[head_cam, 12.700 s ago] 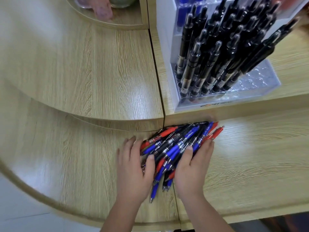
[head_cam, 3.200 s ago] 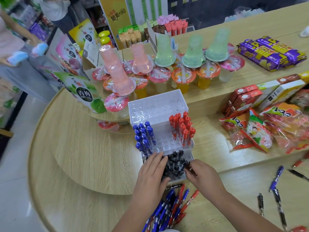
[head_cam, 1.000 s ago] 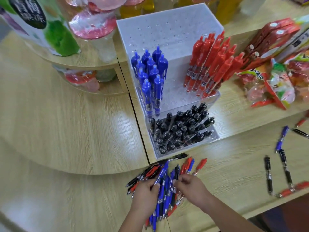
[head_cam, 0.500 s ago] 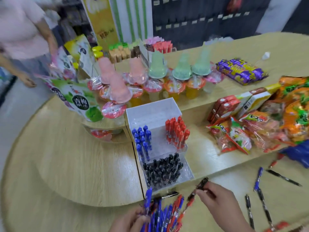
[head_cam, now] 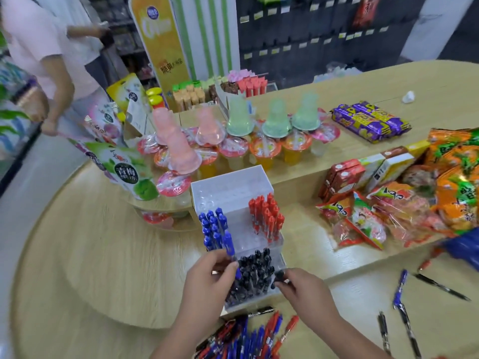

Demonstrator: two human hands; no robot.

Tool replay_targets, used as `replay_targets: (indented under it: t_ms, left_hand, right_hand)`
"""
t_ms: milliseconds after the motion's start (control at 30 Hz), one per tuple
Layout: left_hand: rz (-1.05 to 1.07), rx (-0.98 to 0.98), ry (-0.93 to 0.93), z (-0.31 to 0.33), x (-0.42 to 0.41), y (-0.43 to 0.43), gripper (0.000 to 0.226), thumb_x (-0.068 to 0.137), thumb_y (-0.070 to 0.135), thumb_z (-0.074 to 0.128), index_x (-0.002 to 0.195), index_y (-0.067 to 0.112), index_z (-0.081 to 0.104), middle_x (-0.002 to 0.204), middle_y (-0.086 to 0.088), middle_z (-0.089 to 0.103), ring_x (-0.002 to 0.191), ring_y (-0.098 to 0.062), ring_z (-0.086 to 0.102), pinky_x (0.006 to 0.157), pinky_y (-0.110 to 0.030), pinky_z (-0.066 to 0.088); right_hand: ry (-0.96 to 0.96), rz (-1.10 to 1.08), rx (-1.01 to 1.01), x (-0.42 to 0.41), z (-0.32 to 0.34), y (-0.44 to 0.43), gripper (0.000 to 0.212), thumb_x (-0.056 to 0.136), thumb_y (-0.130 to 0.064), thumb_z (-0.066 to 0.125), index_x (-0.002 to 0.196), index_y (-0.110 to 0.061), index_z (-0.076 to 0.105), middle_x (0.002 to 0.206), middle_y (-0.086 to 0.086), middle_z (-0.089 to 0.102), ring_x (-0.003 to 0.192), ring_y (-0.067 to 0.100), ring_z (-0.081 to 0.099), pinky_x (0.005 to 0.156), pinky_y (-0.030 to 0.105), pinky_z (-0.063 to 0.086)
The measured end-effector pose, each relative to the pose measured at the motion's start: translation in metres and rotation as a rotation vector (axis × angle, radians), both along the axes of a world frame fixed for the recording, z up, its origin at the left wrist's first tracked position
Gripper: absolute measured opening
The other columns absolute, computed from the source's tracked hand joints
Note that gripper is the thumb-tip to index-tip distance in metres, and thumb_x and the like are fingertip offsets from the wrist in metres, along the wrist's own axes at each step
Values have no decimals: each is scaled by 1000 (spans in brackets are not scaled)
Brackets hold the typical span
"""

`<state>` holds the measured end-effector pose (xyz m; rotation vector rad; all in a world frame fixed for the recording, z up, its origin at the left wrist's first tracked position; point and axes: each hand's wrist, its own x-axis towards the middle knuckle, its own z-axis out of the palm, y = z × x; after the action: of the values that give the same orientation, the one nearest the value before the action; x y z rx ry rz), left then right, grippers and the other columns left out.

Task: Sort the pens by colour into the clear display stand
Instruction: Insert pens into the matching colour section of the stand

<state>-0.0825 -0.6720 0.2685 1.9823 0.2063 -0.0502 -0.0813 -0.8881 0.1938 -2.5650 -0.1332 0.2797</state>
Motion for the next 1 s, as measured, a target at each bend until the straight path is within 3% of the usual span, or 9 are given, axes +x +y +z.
replay_targets:
  t_ms: [200,300,367,433,567,700,767,833,1000]
  left_hand:
    - [77,2,-24,-13,-1,1,12,86,17,72,93,26,69,88,7,71,83,-7,69,76,-26,56]
    - [87,0,-51,-11,-3,1,13,86,17,72,94,27,69,88,9,70,83,-7,69,77,-27,56]
    - [87,-1,-61,-10,-4,2,13,86,17,72,93,27,69,89,9,70,83,-7,68,77,-27,57]
    - [81,-8,-68,-8,-5,2,13,86,16,72,92,27,69,89,7,70,84,-6,68,77,-25,57]
    - [45,19,-69,-10,-6,2,14,87,20,71,93,33,68,90,11,70,85,-4,67,78,-22,55]
    - [16,30,-80,-9,-6,1,21,87,20,72,90,40,65,89,17,68,86,-3,66,78,-20,54]
    - [23,14,-82,-8,-6,1,24,87,18,72,90,41,65,89,15,69,86,-2,66,79,-21,55]
    - [33,-7,-96,-9,-4,3,24,87,16,72,91,39,67,89,15,69,86,-4,67,79,-24,56]
    - [6,32,-132,-9,3,4,25,86,15,72,88,39,67,92,20,65,85,-6,67,77,-27,58]
  right_hand:
    - [-60,59,-160,1,-15,11,27,99,-48,45,104,-27,62,97,-8,68,82,10,65,58,24,43]
    - [-83,104,-320,11,-10,17,26,91,-47,62,90,-22,64,80,-6,67,64,10,62,41,19,19]
    - [-91,137,-391,13,-5,19,28,85,-48,70,82,-20,64,71,-7,65,55,9,59,42,16,5]
    - [-119,175,-418,13,-9,17,29,96,-48,53,96,-21,61,87,-6,66,70,10,61,42,18,15]
    - [-121,255,-461,11,-15,9,29,69,-43,84,72,-22,64,59,-9,59,43,7,52,36,20,23]
    - [-58,258,-503,10,-26,7,22,75,-38,80,73,-23,64,63,-8,60,47,11,47,42,23,29]
    - [-48,215,-417,5,-24,6,23,97,-40,52,92,-23,67,84,-5,67,66,13,60,53,24,38]
    - [-18,129,-290,-3,-12,4,31,100,-45,40,99,-28,66,93,-7,66,77,9,62,56,20,38]
    - [-103,35,10,-4,48,11,15,90,-55,54,90,-45,65,84,-23,65,73,-1,60,63,13,48]
